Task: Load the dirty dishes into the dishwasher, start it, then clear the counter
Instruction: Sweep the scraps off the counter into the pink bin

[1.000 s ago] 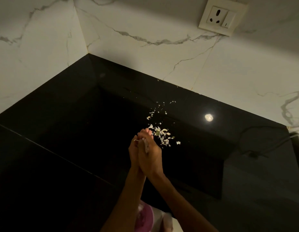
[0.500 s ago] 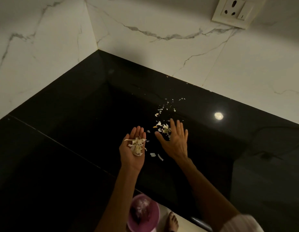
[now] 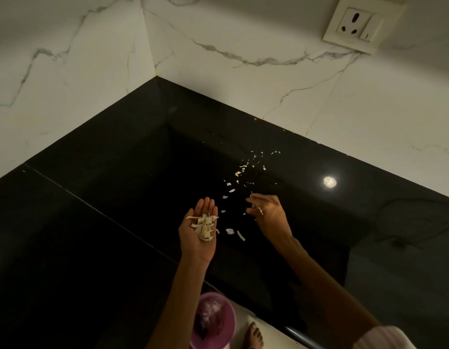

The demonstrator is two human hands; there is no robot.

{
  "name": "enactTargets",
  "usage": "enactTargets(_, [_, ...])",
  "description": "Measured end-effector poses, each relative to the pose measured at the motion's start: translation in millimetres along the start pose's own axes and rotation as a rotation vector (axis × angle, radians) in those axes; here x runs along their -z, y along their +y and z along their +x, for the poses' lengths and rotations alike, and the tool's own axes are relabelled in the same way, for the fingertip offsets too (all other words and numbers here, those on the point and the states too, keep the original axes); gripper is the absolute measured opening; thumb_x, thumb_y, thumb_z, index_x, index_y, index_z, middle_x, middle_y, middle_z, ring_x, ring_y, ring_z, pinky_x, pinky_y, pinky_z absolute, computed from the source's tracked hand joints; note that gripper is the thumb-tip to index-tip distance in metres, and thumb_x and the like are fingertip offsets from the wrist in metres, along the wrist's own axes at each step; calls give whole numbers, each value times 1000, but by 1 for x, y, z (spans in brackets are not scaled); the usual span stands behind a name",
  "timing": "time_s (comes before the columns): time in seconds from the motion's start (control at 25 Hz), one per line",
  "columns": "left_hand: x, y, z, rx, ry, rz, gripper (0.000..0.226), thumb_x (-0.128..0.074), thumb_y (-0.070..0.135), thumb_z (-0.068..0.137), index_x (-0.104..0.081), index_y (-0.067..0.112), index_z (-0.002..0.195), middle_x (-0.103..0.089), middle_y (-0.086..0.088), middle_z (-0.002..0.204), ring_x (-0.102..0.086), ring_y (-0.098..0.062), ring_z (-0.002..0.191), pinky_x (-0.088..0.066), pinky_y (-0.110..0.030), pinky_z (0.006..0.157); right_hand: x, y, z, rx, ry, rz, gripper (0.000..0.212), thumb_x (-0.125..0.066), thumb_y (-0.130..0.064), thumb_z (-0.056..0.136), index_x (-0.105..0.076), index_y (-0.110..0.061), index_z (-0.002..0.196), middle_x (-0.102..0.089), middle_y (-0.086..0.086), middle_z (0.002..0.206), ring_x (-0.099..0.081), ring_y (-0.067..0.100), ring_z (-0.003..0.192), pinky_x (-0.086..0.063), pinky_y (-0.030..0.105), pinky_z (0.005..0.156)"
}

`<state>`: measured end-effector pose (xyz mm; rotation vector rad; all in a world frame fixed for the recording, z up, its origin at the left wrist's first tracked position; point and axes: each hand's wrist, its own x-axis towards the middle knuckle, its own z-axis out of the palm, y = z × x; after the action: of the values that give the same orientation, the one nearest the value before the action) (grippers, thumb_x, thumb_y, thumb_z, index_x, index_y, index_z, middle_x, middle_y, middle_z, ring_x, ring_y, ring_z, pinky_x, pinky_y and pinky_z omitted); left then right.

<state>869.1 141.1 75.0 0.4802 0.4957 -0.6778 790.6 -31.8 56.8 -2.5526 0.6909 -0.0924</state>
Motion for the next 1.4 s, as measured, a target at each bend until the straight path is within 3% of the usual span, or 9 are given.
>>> enactTargets(0.28, [1, -10, -6, 47, 3, 17, 35, -36, 24, 104, -63, 4, 114, -71, -14, 111, -66, -25, 109, -51, -36, 93, 1, -15, 1, -148, -37, 66, 24, -52, -8, 96, -60, -16, 117, -50, 3, 121, -53, 10, 97, -47, 19, 79])
enactTargets(0.44, [0, -12, -12, 55, -8, 15, 36, -36, 24, 104, -62, 2, 113, -69, -16, 113, -64, -27, 110, -48, -38, 99, 13, -25, 0, -457, 34, 602, 13, -62, -12, 92, -68, -16, 104, -67, 2, 106, -64, 7, 83, -50, 15, 63])
enactTargets(0.56, [1, -14, -12, 50, -32, 74, 38, -33, 26, 105, -61, 3, 115, -67, -15, 118, -63, -26, 112, -47, -36, 97, 17, -56, -16, -391, -7, 978, 11, -68, -10, 88, -72, -13, 98, -72, 2, 97, -68, 13, 92, -55, 22, 78])
enactTargets(0.64, [4, -17, -11, 46, -48, 158, 38, -33, 28, 105, -62, 8, 117, -68, -12, 116, -65, -22, 108, -48, -33, 90, 14, -80, -28, -200, -45, 889, 11, -67, -9, 89, -73, -12, 97, -73, -3, 94, -69, 7, 90, -54, 18, 80])
enactTargets(0.8, [4, -18, -12, 64, -68, 187, 37, -37, 31, 104, -61, 10, 122, -69, -8, 116, -68, -19, 103, -52, -32, 78, 4, -116, -45, 45, -45, 397, 17, -57, -12, 96, -71, -12, 107, -72, 1, 97, -67, 6, 89, -45, 3, 70])
enactTargets(0.92, [4, -14, -11, 69, -27, 95, 34, -38, 29, 104, -64, 10, 115, -73, -7, 105, -70, -19, 97, -52, -33, 77, 8, -123, -59, 157, 76, 358, 21, -54, -12, 98, -68, -12, 113, -72, 3, 101, -67, 8, 90, -51, 11, 75])
enactTargets(1.04, [6, -7, -11, 59, -8, -37, 33, -38, 26, 104, -64, 6, 109, -74, -10, 96, -71, -21, 92, -53, -34, 85, 14, -92, -72, -17, 165, 369, 32, -61, -23, 95, -60, -18, 126, -63, -1, 123, -59, 7, 110, -52, 25, 93])
enactTargets(1.2, [9, 3, -9, 9, 17, -66, 33, -39, 25, 104, -64, 4, 108, -73, -11, 93, -72, -21, 89, -53, -33, 86, 8, -43, -93, -432, -79, 93, 85, -74, -38, 82, -29, -16, 150, -30, 7, 149, -31, 21, 136, -34, 32, 109])
enactTargets(1.4, [12, 8, -11, -8, 29, -66, 32, -39, 25, 104, -64, 5, 109, -72, -11, 96, -71, -20, 92, -53, -32, 87, -16, -64, -62, -282, -15, 158, 75, -73, -22, 84, -34, -16, 148, -35, 6, 142, -37, 19, 129, -38, 27, 104])
